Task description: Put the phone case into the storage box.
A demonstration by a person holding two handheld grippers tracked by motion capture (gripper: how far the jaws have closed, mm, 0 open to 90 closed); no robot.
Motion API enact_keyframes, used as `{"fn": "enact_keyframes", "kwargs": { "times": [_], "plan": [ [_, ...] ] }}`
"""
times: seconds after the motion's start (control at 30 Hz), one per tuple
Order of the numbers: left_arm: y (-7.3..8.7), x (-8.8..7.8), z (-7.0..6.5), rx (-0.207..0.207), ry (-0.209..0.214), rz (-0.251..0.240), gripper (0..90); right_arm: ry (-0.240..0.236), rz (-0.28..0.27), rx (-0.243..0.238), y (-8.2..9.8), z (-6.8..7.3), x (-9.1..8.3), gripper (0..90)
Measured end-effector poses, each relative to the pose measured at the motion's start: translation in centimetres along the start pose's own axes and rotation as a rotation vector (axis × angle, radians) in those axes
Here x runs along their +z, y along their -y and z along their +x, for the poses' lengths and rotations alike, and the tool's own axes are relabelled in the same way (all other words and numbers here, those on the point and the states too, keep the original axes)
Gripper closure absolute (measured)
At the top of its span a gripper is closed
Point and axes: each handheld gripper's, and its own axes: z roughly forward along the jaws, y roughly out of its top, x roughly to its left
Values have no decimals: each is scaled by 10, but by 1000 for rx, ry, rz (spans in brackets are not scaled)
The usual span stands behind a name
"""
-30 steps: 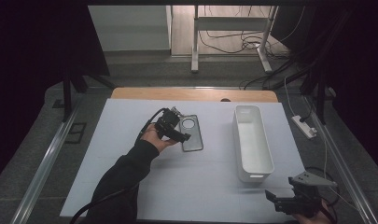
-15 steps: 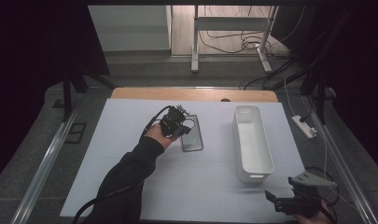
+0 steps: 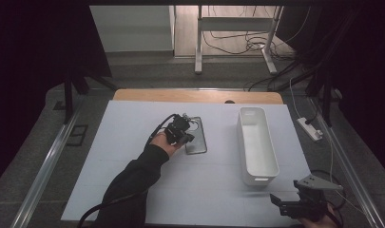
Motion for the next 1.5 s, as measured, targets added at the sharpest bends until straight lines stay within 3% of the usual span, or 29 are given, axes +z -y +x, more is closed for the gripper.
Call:
{"fn": "enact_keyframes", "kwargs": {
  "times": [0.6, 1.1, 1.5],
  "plan": [
    [15, 24, -1, -9, -3, 49, 892, 0, 1, -5, 0, 0, 0, 0],
    [20, 21, 4, -11, -21, 54, 892, 0, 1, -3, 0, 0, 0, 0],
    [31, 12, 17, -28, -49, 61, 892, 0, 1, -2, 0, 0, 0, 1]
  ]
}}
